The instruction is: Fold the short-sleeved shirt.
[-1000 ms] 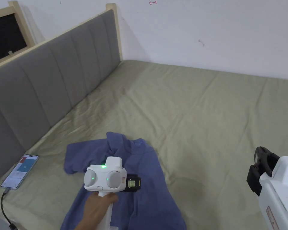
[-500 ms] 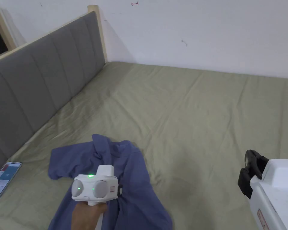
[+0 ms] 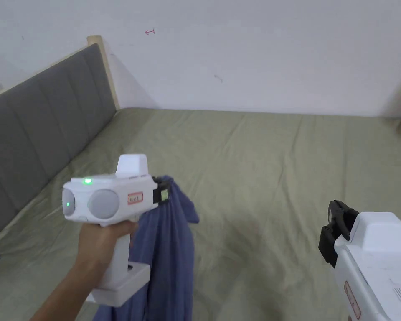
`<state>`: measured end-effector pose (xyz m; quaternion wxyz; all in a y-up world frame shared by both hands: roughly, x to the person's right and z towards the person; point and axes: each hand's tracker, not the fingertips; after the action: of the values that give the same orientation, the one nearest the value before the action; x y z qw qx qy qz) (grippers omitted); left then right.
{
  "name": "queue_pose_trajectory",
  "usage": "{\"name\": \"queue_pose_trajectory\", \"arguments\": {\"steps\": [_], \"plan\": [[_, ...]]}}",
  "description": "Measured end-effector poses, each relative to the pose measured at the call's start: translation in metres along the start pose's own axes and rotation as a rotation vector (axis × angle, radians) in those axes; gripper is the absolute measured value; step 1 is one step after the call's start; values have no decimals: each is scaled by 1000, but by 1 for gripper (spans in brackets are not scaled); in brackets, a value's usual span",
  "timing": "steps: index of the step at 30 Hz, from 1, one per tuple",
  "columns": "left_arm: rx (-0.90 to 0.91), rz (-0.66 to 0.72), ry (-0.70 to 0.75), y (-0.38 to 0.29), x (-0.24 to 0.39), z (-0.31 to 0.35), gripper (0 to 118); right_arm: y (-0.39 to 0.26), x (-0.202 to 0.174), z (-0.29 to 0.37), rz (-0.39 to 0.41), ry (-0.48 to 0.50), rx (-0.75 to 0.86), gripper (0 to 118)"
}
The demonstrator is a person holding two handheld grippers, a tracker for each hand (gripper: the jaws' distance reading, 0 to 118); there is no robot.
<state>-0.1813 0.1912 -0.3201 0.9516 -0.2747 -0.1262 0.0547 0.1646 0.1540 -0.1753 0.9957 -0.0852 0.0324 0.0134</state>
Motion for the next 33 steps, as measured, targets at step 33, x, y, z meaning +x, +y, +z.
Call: {"name": "queue_pose_trajectory", "arguments": {"steps": [33], "plan": [[-534,-295,-301,-176,227,-158,0,-31,124,52,-25,-269,-65,0]]}}
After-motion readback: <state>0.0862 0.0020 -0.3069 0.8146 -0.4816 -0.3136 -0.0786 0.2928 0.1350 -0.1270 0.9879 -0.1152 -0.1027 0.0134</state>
